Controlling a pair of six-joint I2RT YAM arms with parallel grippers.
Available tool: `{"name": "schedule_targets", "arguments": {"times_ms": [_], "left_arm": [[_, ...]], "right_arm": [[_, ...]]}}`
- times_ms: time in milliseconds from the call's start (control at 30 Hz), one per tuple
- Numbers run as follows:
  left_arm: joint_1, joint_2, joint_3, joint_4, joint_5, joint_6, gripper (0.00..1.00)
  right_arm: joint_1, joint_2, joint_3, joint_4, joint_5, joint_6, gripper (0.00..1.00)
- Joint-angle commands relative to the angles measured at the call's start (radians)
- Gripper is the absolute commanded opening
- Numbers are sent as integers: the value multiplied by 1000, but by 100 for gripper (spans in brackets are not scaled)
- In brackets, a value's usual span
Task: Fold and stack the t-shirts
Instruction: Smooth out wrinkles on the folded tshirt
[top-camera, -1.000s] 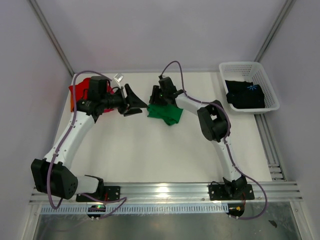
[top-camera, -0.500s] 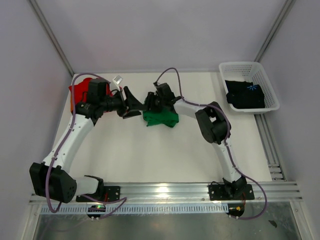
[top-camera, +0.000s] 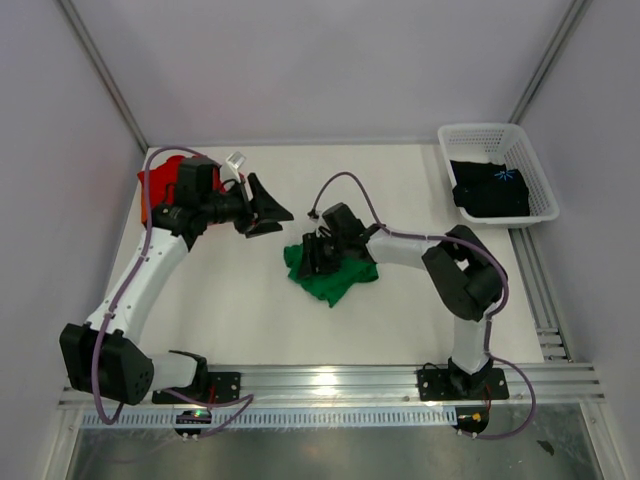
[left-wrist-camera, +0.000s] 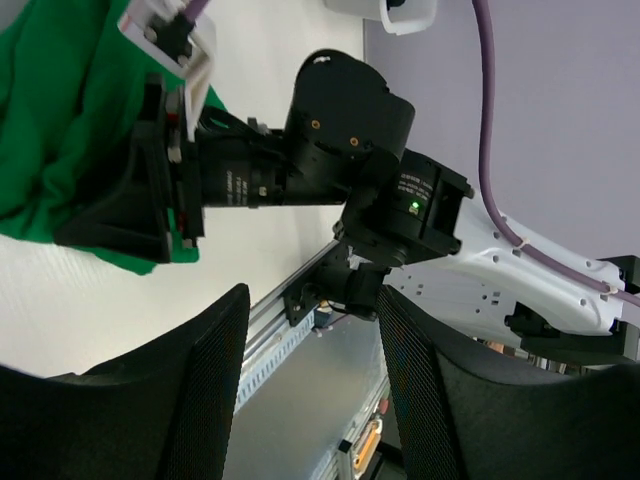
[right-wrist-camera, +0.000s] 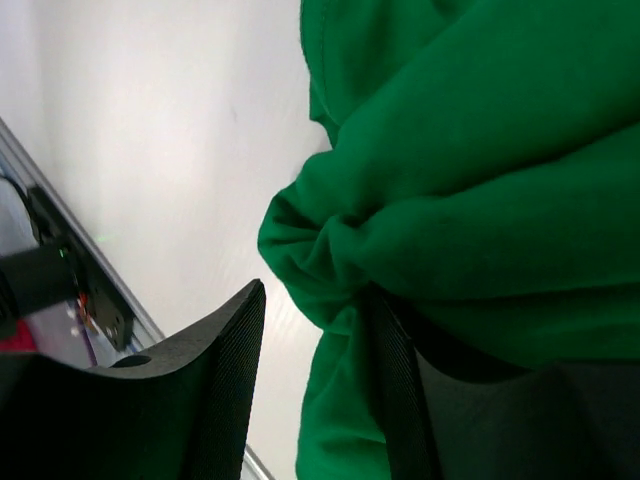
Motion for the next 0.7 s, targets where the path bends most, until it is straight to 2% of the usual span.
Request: {"name": "schedule_targets", "arguments": {"times_ms": [0, 233, 333, 433, 500, 600, 667], "left_arm": [[2, 7, -6, 9, 7, 11, 56], [1, 33, -9, 33, 18, 0, 56], [1, 34, -23, 49, 19, -3, 56], [1, 34, -46, 81, 33, -20, 56], [1, 37, -56, 93, 39, -28, 56], [2, 40, -55, 101, 47, -31, 56], [1, 42, -50, 101, 50, -31, 56]], "right_arm": [[25, -122, -76, -73, -106, -125, 50], [29, -280, -136, -121, -329, -188, 50], [29, -334, -107, -193, -366, -224, 50], [29, -409, -87, -227, -280, -224, 50], [29, -457, -85, -196, -170, -163, 50], [29, -474, -78, -165, -67, -77, 50], [30, -459, -79, -164, -53, -50, 50]]}}
